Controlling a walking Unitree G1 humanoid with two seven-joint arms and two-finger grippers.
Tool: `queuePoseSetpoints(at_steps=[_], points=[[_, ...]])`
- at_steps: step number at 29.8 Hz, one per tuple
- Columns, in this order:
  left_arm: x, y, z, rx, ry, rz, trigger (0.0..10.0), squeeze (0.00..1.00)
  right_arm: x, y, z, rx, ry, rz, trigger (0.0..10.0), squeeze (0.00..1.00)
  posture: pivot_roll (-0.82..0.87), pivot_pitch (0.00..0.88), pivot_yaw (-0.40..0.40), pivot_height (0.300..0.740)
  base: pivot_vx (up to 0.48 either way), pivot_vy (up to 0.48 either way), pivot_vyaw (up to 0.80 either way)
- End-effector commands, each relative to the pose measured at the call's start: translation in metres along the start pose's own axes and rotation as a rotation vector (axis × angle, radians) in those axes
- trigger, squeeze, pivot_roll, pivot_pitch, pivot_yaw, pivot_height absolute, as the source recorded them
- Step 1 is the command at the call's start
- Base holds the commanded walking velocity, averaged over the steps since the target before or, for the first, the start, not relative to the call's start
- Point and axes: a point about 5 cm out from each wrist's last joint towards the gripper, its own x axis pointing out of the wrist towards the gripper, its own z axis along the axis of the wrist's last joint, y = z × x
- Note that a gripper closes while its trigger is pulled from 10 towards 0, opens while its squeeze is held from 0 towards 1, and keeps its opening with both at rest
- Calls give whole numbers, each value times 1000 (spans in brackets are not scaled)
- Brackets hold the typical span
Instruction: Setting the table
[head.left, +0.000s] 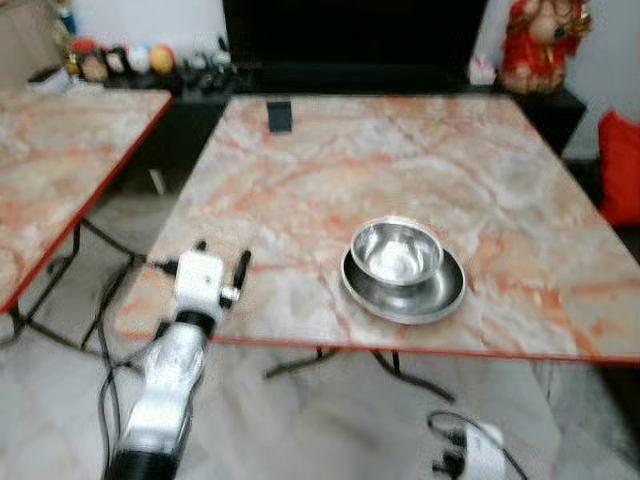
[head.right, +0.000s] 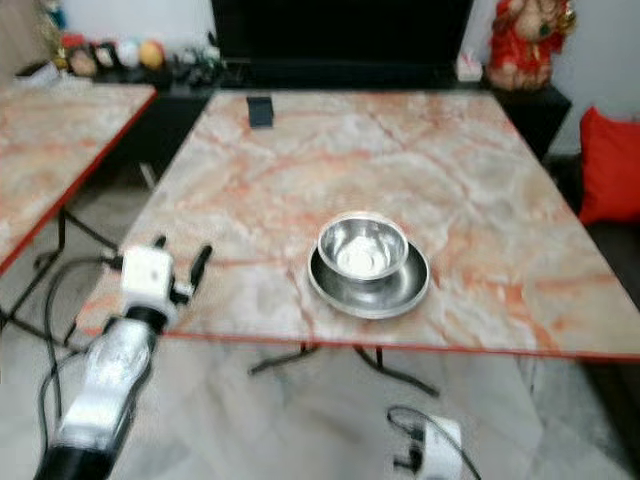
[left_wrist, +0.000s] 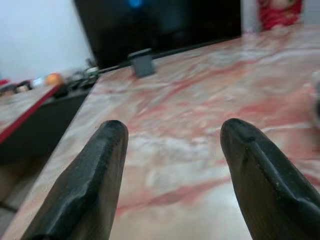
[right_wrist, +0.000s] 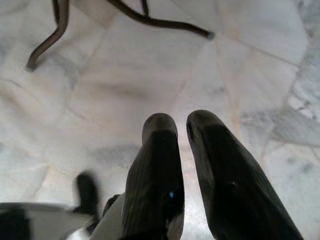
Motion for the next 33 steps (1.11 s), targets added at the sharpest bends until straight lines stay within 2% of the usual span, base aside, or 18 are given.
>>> queuePoseSetpoints(at_steps=[1, 21, 33], points=[[1, 7, 3, 15, -5, 14, 10000, 0, 1, 4, 4, 13, -14, 3, 10000, 0, 42, 0, -27, 740, 0, 345, 0], [-1, 8, 1, 11, 3, 22, 10000, 0, 1, 5, 2, 6, -6, 8, 10000, 0, 46, 0, -28, 740, 0, 346, 0], [-15, 16, -8, 26, 35, 47, 10000, 0, 1, 5, 3, 6, -9, 9, 10000, 0, 46, 0, -27, 740, 0, 342, 0]])
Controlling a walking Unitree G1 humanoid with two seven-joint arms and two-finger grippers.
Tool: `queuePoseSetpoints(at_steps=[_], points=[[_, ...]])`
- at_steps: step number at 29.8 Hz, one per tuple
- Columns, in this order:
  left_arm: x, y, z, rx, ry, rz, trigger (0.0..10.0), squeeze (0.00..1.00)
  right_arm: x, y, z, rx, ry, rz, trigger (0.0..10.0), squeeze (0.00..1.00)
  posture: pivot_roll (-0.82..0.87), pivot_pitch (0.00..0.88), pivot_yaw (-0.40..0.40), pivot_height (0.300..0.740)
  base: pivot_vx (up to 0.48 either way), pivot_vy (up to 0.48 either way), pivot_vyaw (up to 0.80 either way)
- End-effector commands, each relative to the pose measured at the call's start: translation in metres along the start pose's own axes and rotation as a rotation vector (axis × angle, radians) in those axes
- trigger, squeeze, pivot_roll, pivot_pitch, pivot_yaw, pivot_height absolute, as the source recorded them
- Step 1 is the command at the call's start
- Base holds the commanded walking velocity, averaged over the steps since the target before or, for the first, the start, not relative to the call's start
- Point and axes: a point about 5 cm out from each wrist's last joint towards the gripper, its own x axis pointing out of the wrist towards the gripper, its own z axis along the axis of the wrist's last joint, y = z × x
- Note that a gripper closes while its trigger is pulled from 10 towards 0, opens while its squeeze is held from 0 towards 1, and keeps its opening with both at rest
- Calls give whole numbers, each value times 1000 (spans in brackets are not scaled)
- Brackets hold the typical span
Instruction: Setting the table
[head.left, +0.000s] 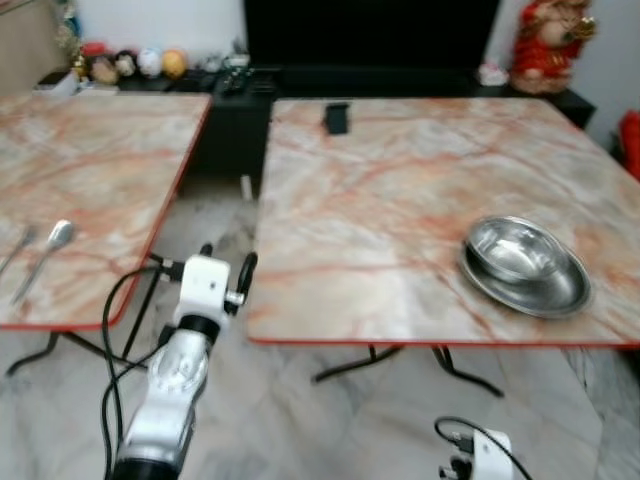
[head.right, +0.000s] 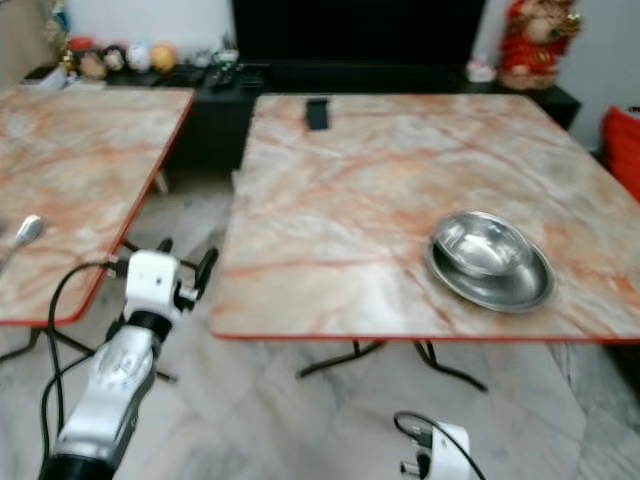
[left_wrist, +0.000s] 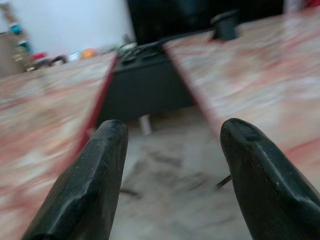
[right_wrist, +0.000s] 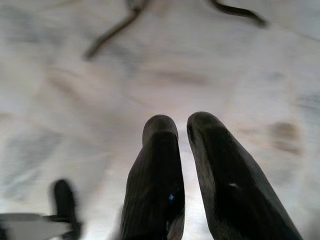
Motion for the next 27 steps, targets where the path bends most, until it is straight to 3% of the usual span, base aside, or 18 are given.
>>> queuePoseSetpoints(at_steps=[1, 5, 9, 19, 21, 25, 27], points=[[2, -6, 3, -11, -7, -22, 10000, 0, -1, -7, -3, 1, 11, -19, 10000, 0, 53, 0, -28, 740, 0, 0, 0], [-3, -19, -16, -41, 89, -149, 10000, 0, -1, -6, -3, 2, 17, -18, 10000, 0, 53, 0, -22, 740, 0, 0, 0], [-6, -21, -25, -46, 140, -183, 10000, 0, -1, -6, -3, 3, 19, -19, 10000, 0, 51, 0, -20, 740, 0, 0, 0], [-23, -21, -58, -65, 303, -216, 10000, 0, -1, -4, -4, 5, 16, -16, 10000, 0, 55, 0, -21, 740, 0, 0, 0], [-32, -21, -80, -14, 411, -257, 10000, 0, -1, -3, -3, 4, 14, -14, 10000, 0, 52, 0, -20, 740, 0, 0, 0], [-35, -18, -88, 5, 453, -250, 10000, 0, -1, -3, -3, 4, 13, -14, 10000, 0, 52, 0, -20, 740, 0, 0, 0], [-47, -10, -109, -2, 564, -201, 10000, 0, -1, -4, -2, 6, 10, -18, 10000, 0, 47, 0, -18, 740, 0, 0, 0]])
